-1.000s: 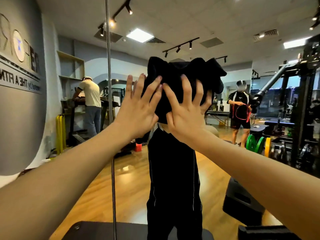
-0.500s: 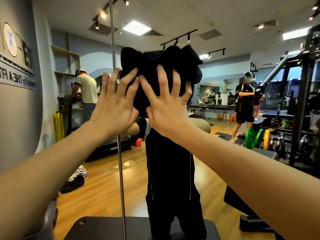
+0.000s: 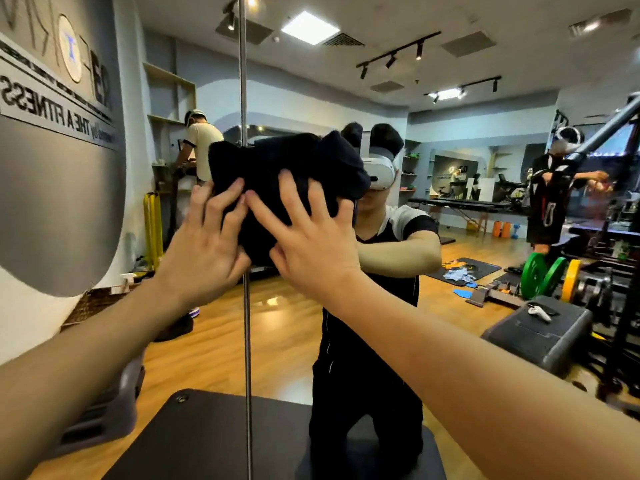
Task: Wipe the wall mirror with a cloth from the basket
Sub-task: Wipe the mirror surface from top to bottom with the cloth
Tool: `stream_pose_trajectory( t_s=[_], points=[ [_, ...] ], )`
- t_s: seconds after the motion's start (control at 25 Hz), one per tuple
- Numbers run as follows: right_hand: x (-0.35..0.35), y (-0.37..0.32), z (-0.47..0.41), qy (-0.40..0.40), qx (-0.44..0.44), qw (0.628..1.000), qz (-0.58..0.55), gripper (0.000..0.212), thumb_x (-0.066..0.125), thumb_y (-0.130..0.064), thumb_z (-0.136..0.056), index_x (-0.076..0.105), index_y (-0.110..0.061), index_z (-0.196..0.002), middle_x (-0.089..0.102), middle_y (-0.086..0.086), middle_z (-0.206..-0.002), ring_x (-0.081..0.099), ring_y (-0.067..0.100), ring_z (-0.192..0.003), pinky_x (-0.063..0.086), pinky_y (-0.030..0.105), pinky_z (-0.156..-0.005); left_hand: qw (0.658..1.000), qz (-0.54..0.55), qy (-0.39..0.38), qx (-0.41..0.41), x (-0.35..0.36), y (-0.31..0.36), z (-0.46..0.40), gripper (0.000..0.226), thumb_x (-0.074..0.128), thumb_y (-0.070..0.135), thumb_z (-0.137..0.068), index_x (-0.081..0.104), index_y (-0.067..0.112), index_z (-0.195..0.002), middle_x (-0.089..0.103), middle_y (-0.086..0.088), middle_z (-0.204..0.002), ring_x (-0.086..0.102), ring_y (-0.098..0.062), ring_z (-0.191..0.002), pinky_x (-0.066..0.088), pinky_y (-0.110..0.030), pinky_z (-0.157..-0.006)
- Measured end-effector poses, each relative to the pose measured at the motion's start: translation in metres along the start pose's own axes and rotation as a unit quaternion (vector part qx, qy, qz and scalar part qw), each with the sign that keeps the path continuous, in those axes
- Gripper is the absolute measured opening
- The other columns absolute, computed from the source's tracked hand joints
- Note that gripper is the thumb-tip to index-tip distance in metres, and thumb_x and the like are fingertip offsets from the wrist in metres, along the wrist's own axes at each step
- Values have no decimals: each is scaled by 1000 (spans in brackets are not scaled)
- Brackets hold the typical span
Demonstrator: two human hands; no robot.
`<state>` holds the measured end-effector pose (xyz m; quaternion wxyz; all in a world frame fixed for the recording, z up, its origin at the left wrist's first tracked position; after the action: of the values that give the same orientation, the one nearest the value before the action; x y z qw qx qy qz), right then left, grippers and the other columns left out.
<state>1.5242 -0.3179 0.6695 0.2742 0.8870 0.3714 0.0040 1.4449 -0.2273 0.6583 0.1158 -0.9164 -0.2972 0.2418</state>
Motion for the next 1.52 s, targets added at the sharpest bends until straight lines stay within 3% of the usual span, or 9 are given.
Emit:
stream_pose_trajectory(
  t_s=[0.2, 0.4, 0.52, 0.84, 1.04, 1.24, 1.52],
  points=[
    [8, -26, 45, -19, 13, 1000, -8, 81, 58, -46, -85, 30, -36, -161, 35, 10, -162, 30, 35, -132, 29, 49, -86, 998, -3, -61, 22, 20, 16, 40, 69, 51, 30, -91, 30, -2, -150, 27, -27, -155, 27, -54, -140, 28, -68, -113],
    [7, -3, 50, 14, 29, 999, -15, 80, 61, -46, -83, 37, -35, -158, 38, 6, -161, 33, 32, -134, 33, 51, -95, 998, -5, -44, 39, 10, 30, 25, 69, 43, 34, -95, 32, -3, -152, 25, -26, -159, 24, -52, -144, 21, -66, -118],
    [6, 20, 61, 28, 31, 999, -14, 77, 60, -45, -83, 39, -36, -157, 30, 5, -160, 32, 32, -136, 33, 52, -100, 999, 2, -21, 40, 13, 57, 16, 72, 41, 36, -96, 28, -5, -154, 22, -29, -159, 23, -54, -143, 18, -66, -119],
    [0, 108, 98, 68, 28, 997, -30, 68, 61, -42, -83, 50, -41, -150, 48, 1, -158, 39, 30, -137, 39, 51, -100, 998, 45, 37, 12, 26, 146, -21, 84, 57, 31, -89, 21, -11, -153, 17, -33, -158, 22, -62, -139, 21, -71, -115],
    [-3, 169, 130, 77, 30, 996, -23, 66, 58, -39, -83, 52, -40, -149, 49, 2, -157, 40, 30, -136, 39, 52, -102, 998, 57, 14, 21, 43, 205, -48, 83, 45, 35, -97, 9, -13, -155, 9, -35, -162, 19, -61, -144, 16, -72, -116],
    [-6, 231, 163, 79, 38, 996, -21, 62, 56, -39, -84, 55, -40, -147, 50, 3, -156, 42, 31, -135, 41, 53, -98, 993, 99, 64, 19, 33, 272, -79, 83, 49, 28, -91, 14, -11, -155, 11, -32, -161, 18, -63, -141, 14, -70, -119],
    [-8, 327, 217, 57, 31, 998, 13, 61, 55, -43, -87, 55, -38, -148, 35, 4, -159, 38, 35, -135, 40, 54, -99, 986, 130, 97, 39, 30, 374, -123, 82, 52, 25, -89, 19, -13, -153, 11, -31, -161, 16, -61, -142, 15, -66, -120]
  ],
)
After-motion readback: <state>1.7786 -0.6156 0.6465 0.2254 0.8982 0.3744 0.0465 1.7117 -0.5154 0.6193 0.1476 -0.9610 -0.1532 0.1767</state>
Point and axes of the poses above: each hand's wrist, its own z-axis away from the middle knuckle, its own x-axis out of the palm, y = z × x, the point moved 9 cm from there along -z, towards the middle knuckle
